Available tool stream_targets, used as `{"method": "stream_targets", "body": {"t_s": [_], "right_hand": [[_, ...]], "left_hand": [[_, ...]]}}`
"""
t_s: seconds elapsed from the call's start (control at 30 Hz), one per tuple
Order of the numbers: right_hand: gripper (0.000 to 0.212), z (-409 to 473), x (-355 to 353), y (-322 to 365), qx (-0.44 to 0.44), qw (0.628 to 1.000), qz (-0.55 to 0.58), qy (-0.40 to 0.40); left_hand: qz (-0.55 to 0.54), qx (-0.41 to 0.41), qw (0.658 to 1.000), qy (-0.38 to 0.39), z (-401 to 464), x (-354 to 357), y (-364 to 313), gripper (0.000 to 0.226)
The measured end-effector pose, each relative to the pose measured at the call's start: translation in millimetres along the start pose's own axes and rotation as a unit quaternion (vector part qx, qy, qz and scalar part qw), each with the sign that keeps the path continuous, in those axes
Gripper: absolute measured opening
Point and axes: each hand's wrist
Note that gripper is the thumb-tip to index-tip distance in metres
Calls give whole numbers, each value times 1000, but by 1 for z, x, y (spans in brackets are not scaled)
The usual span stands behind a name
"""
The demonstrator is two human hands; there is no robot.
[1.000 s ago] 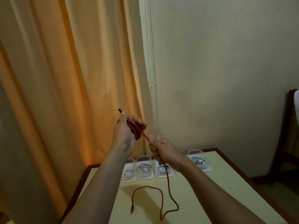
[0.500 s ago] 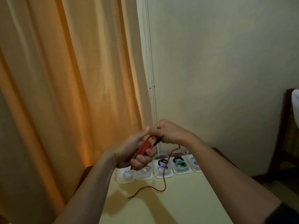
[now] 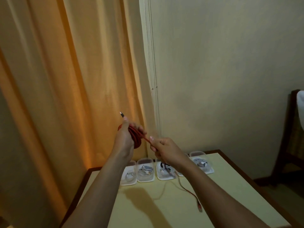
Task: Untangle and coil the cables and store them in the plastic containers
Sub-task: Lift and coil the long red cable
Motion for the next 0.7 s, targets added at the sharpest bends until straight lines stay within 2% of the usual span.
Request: {"method": "stream_targets", "body": {"t_s": [0.1, 0.23, 0.3, 0.37, 0.43, 0.53, 0.7], "right_hand": [[48, -4, 2, -13, 33, 999, 18, 18], [51, 2, -4, -18, 33, 999, -10, 20], [53, 10, -11, -12, 22, 998, -47, 21], [52, 19, -21, 0, 15, 998, -67, 14], [49, 29, -30, 15, 3, 996, -93, 6], [49, 39, -39, 39, -12, 990, -138, 2], [53, 36, -36, 71, -27, 977, -207, 32]], "left_hand": [[-63, -7, 998, 22, -1, -2, -3, 47], [-71, -74, 983, 154, -4, -6, -6, 52], [-57, -130, 957, 251, -4, -11, -9, 51], [-41, -196, 916, 348, -5, -15, -11, 46], [-8, -251, 879, 406, -5, -17, -12, 43], [98, -270, 864, 414, -4, -19, -8, 50], [269, -241, 873, 329, -4, -20, 2, 64]]}}
Point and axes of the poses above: each hand's wrist, its own z-axis towards the middle knuckle, its own x-axis out of the palm, y = z × x, and after that the axes turned 13 degrees about -y, right-handed
